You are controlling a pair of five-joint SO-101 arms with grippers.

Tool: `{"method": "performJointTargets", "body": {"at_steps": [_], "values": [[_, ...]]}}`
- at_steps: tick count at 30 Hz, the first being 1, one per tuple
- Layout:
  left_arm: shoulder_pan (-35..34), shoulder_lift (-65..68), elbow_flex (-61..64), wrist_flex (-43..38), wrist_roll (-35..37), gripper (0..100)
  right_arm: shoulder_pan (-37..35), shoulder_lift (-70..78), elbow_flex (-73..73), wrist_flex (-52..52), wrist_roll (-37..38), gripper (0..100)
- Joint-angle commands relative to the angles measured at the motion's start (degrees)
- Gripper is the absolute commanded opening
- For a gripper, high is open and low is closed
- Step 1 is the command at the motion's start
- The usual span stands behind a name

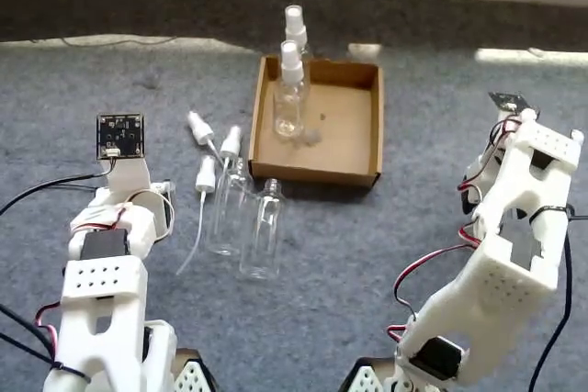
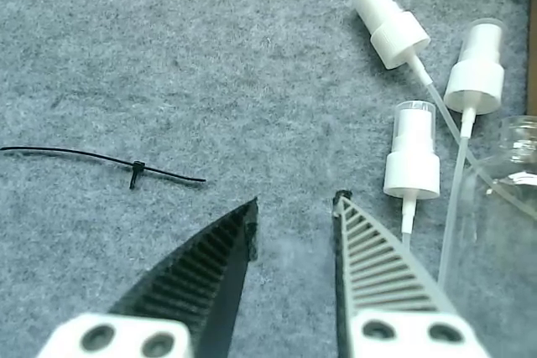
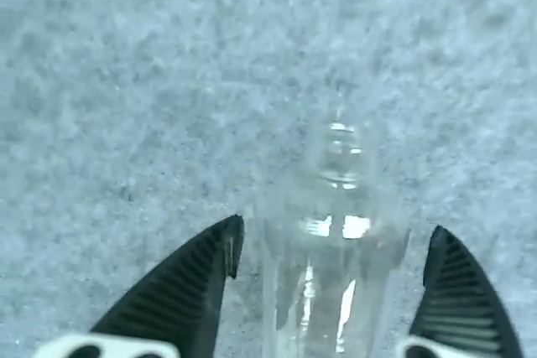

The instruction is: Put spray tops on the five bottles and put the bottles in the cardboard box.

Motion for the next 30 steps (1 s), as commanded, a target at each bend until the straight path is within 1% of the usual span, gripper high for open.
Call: {"method": "performJointTargets", "body": {"at_steps": [1, 8, 21, 24, 30], "values": [[1.01, -0.84, -0.22, -0.88, 0.18, 15, 0.04, -0.75, -3.30, 0.40, 0.79, 29.3], [1.01, -0.84, -0.22, -0.88, 0.18, 15, -2.15, -0.40, -9.36, 0.66, 1.05, 29.3], [1.01, -0.84, -0.22, -0.88, 0.18, 15, -2.15, -0.22, -9.19, 0.48, 1.23, 29.3], [1.01, -0.84, -0.22, -0.88, 0.18, 15, -2.15, -0.22, -9.10, 0.48, 3.60, 29.3], [0.92, -0.84, -0.22, -0.88, 0.18, 15, -2.33, 0.66, -9.01, 0.40, 3.69, 29.3]]}}
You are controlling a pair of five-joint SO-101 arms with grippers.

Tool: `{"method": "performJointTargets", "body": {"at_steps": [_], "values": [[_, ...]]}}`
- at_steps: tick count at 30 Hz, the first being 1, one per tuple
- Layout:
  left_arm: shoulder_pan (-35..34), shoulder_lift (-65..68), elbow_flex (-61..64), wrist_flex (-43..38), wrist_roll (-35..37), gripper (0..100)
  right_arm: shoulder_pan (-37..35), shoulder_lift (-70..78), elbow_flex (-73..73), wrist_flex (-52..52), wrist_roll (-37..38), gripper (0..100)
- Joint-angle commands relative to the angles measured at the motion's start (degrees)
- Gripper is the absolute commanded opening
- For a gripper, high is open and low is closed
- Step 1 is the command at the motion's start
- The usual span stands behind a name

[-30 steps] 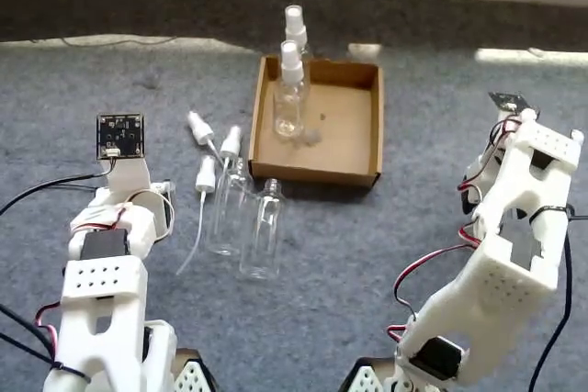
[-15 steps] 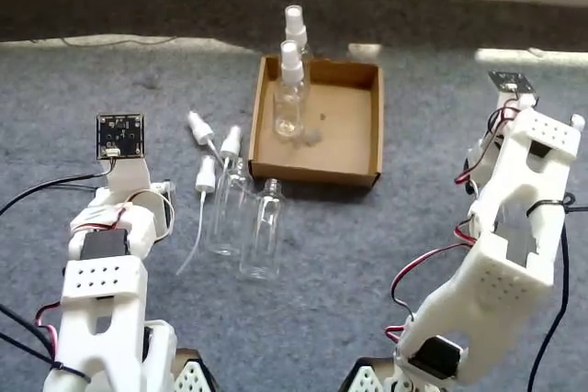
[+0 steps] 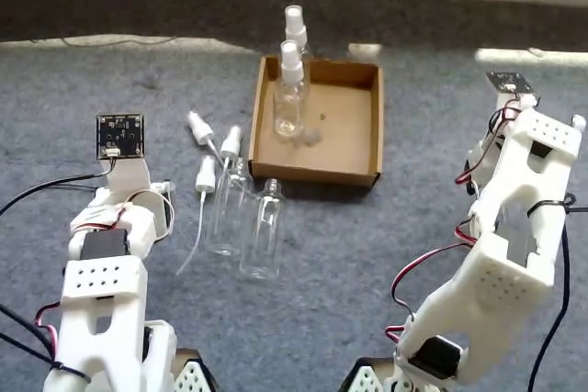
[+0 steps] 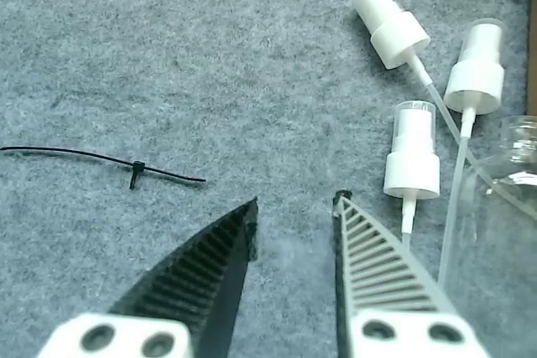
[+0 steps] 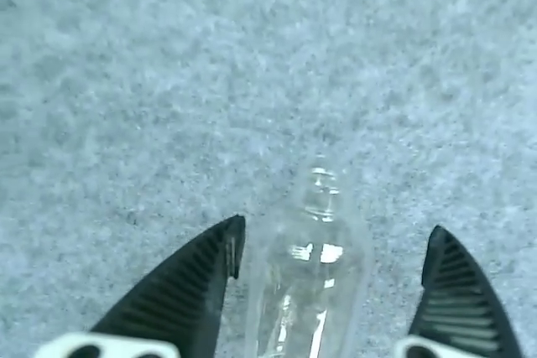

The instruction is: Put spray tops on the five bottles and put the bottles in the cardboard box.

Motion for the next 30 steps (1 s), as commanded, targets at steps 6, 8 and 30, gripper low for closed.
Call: {"method": "performJointTargets", "body": {"at_steps": [6, 8, 30], "values": [[0.92, -0.84, -0.22, -0.79, 0.18, 15, 0.84, 7.96, -3.30, 0.22, -1.67, 29.3], [0.92, -0.84, -0.22, -0.79, 0.18, 15, 1.01, 8.31, -3.30, 0.22, -1.76, 29.3], [0.92, -0.84, -0.31, -0.70, 0.18, 15, 0.84, 7.87, -13.93, 6.99, -1.76, 0.4]]}}
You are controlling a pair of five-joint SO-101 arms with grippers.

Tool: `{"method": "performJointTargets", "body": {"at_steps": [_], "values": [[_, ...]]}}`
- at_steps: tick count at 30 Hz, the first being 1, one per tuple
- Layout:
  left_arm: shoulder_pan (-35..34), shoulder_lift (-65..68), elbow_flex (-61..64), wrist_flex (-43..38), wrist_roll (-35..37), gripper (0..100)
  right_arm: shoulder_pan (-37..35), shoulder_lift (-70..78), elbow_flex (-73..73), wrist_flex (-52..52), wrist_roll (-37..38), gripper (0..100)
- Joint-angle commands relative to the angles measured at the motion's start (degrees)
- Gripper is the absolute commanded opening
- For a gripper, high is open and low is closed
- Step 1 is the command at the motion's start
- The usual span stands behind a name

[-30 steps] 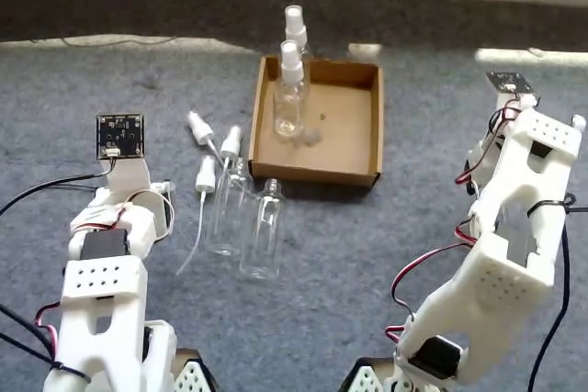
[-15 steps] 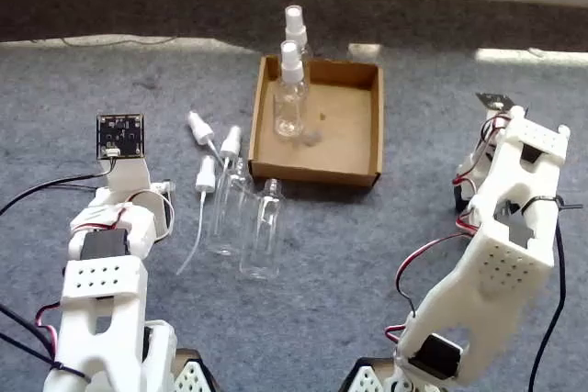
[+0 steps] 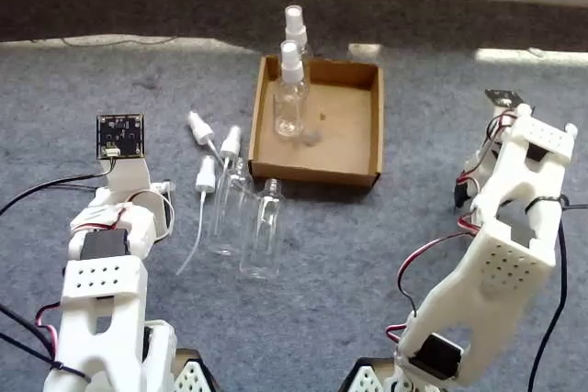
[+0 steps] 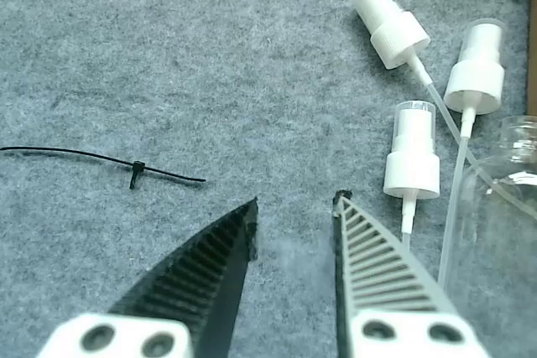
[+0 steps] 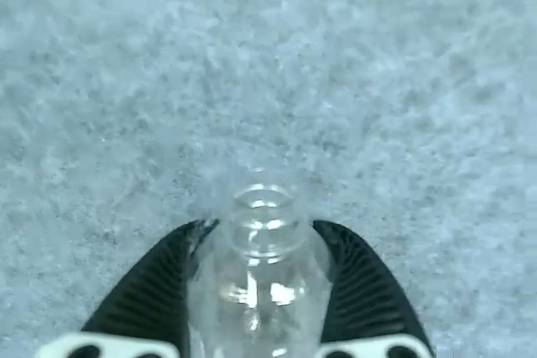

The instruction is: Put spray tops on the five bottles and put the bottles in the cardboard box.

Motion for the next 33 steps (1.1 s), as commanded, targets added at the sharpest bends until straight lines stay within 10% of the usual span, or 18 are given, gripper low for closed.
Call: {"method": "performJointTargets", "body": {"at_steps": [1, 15, 24, 33], "values": [[0.92, -0.84, -0.66, -0.70, 0.09, 15, 0.04, -1.01, -11.21, 7.34, -0.26, 0.4], [0.92, 17.27, -25.54, 18.11, -3.25, 15, -4.53, -2.33, -37.58, 18.95, -5.19, 0.4], [6.29, 47.96, -48.75, 20.40, -4.66, 15, -8.92, -24.04, -7.08, 17.45, -2.81, 0.4], [9.98, 66.33, -63.69, 20.48, -2.46, 22, -10.42, -53.14, 34.77, -5.93, -2.20, 0.4]]}}
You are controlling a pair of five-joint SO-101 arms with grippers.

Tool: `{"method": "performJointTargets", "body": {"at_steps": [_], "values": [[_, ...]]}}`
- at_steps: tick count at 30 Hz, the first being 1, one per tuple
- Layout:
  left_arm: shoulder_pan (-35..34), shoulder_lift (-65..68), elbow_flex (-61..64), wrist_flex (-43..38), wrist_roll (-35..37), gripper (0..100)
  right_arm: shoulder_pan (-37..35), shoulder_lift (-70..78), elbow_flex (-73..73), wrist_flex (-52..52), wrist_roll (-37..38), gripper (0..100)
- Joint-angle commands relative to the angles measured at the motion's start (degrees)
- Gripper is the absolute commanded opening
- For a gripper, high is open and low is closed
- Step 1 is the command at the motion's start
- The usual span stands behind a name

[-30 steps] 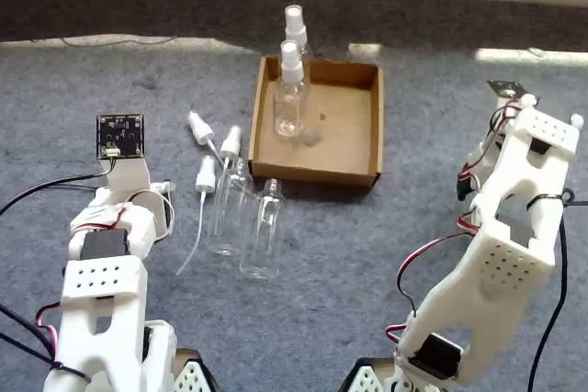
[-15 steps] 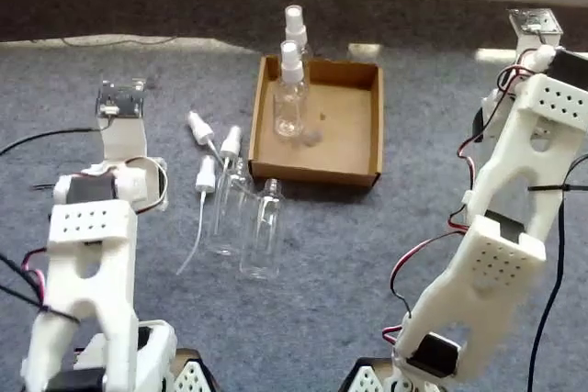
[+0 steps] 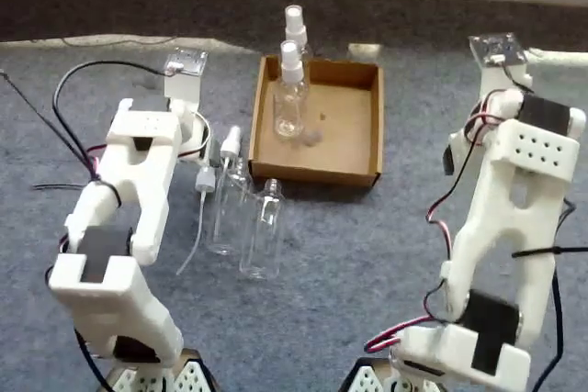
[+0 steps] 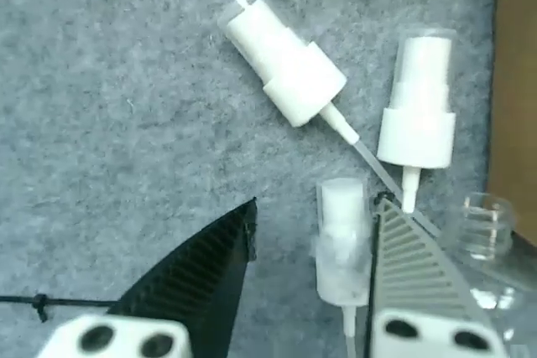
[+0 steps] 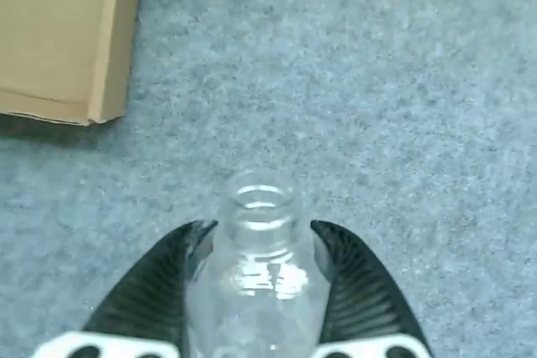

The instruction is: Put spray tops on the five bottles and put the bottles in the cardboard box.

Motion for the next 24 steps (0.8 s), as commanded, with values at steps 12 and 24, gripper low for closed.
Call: {"method": "performJointTargets", "body": {"at_steps": [12, 24], "values": [[1.10, 7.08, -4.26, 0.35, 1.32, 11, -9.63, -25.36, 28.00, -10.07, -1.23, 0.4], [-2.59, 2.07, -11.82, 7.65, 1.67, 4, -13.49, -26.07, 27.30, -12.44, -3.34, 0.4]]}}
